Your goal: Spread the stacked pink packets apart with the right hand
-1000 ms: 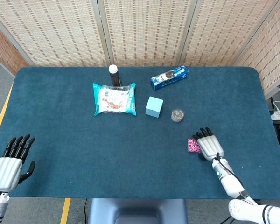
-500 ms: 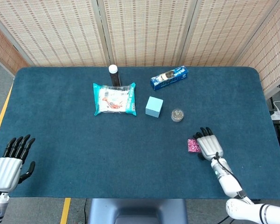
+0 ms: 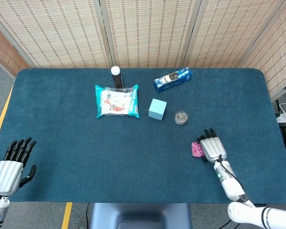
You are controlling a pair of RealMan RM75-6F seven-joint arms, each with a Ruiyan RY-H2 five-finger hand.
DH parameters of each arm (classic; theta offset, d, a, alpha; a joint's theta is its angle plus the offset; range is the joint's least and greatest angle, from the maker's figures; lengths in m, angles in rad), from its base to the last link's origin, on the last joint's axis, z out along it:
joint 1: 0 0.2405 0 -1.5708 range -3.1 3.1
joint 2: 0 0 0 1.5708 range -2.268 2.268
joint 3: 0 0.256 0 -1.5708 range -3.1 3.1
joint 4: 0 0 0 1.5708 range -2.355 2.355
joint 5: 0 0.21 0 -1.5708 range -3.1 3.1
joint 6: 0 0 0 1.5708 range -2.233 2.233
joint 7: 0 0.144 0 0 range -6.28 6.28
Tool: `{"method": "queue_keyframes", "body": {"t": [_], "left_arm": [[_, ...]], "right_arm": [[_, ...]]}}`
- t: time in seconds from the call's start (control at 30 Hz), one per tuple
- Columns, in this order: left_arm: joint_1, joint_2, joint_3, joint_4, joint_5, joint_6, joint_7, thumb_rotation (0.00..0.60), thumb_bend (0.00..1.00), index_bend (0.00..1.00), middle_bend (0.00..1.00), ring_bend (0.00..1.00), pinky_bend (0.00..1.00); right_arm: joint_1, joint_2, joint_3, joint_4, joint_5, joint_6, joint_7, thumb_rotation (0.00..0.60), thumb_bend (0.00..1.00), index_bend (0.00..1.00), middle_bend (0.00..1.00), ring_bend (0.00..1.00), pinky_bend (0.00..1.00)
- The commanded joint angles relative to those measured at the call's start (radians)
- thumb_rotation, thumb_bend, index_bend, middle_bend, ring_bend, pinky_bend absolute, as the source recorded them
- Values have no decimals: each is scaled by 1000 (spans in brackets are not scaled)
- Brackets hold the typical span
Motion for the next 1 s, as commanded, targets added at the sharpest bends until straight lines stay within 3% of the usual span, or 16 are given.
{"method": "queue_keyframes", "body": {"t": [0.03,0.2,0.67,1.0], "left_arm": [[1,0,0,1,0,1,0,600,472,0,0,0,64],[-2,-1,-2,3,-3,-3,0,600,473,0,0,0,64],[0,-3,0,6,-1,-2,-1,600,472,0,0,0,64],[0,-2,-2,3,-1,2,-1,600,473,0,0,0,64]], "right_arm": [[3,-2,0,-1,3,1,-1,600,185,358,260,65,0],[6,-3,-4,-3,7,10,-5,600,185,367,268,78,0],[5,-21,-5,10,-5,45,-3,600,185,564,398,227,2],[5,-34,-4,14,-16,69,-11,600,191,643,419,250,4]]}}
